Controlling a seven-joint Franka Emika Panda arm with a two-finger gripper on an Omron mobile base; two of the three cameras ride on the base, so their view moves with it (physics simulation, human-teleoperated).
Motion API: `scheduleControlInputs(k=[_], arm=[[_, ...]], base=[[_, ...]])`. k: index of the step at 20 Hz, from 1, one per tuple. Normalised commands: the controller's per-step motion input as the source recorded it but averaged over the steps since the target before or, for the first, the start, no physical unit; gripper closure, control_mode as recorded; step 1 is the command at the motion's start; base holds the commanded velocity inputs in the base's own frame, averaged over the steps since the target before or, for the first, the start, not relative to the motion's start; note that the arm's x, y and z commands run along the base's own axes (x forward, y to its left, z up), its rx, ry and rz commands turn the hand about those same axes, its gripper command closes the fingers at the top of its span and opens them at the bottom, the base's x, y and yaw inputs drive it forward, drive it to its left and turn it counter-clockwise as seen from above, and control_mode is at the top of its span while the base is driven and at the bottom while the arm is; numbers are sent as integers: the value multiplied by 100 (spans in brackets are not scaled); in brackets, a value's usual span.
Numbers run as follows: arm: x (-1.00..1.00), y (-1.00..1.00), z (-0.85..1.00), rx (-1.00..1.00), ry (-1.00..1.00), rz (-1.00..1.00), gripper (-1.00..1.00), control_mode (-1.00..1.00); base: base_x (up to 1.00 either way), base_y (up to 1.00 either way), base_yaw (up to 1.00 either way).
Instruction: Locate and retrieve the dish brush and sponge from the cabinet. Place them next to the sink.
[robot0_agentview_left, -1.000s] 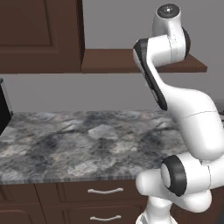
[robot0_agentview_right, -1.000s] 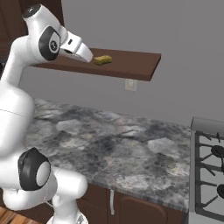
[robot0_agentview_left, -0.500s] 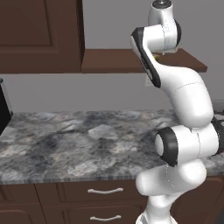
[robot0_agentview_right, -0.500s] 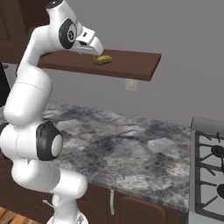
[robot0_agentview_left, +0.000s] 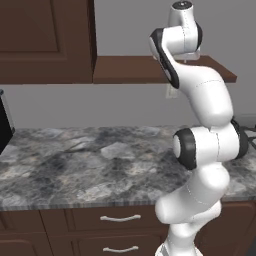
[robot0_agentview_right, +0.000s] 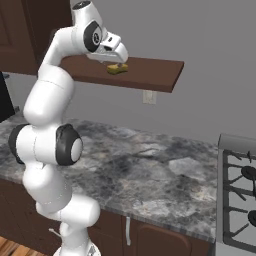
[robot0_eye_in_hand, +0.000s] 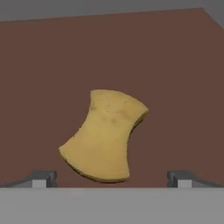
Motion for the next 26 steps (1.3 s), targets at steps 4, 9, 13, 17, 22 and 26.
scheduleControlInputs(k=[4, 9, 13, 17, 22, 26], arm=[[46, -7, -18, 0, 1, 0, -100, -100], [38, -11, -13, 1, 2, 1, -100, -100], [31, -3, -11, 5, -1, 3, -100, -100], [9, -22, -27, 7, 0, 0, -100, -100], [-1, -26, -36, 8, 0, -2, -100, -100], [-14, -7, -39, 9, 0, -5, -100, -100]], base=[[0, 0, 0], [0, 0, 0], [0, 0, 0], [0, 0, 0], [0, 0, 0], [0, 0, 0]])
